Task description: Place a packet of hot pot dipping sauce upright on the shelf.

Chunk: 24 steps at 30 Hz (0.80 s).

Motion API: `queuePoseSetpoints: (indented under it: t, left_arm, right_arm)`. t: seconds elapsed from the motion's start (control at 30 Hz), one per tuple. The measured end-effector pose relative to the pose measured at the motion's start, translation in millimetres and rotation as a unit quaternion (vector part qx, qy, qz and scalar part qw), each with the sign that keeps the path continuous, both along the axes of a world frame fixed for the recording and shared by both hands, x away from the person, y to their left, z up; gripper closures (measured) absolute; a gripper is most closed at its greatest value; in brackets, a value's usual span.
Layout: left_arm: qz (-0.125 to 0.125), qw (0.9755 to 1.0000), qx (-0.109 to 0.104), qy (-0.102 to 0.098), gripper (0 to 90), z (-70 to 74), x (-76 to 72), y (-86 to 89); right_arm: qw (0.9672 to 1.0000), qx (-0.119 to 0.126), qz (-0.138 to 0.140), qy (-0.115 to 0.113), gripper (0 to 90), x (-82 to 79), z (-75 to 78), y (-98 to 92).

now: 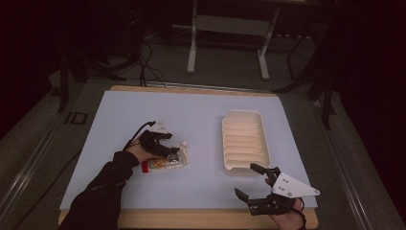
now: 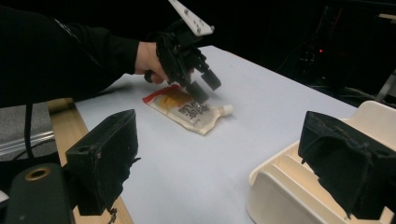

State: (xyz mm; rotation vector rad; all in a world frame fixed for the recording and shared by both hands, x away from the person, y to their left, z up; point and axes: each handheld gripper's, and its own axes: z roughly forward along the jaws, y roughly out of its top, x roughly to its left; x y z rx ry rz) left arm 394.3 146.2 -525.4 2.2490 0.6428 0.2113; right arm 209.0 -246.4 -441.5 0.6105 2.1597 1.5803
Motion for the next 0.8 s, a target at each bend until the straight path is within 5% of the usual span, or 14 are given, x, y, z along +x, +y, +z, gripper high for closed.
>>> queuePoseSetpoints:
  t: [0.5,0.63,0.8]
  left_arm:
    - [-0.006,0.9979,0.059,0.026,37.6,-6.4,2.7,-13.6]
    - [-0.02,0.9961,0.083,0.023,52.0,-2.0,-4.0,-19.8]
    - [-0.023,0.9925,0.107,0.054,64.1,4.4,-3.3,-26.8]
  right_arm:
    - [1.0,-0.005,0.0,0.006,13.2,1.4,-2.1,1.0]
    - [1.0,-0.005,0.0,0.005,13.2,1.2,-1.9,1.1]
    - [0.9999,-0.007,0.001,0.008,13.4,2.0,-3.0,1.9]
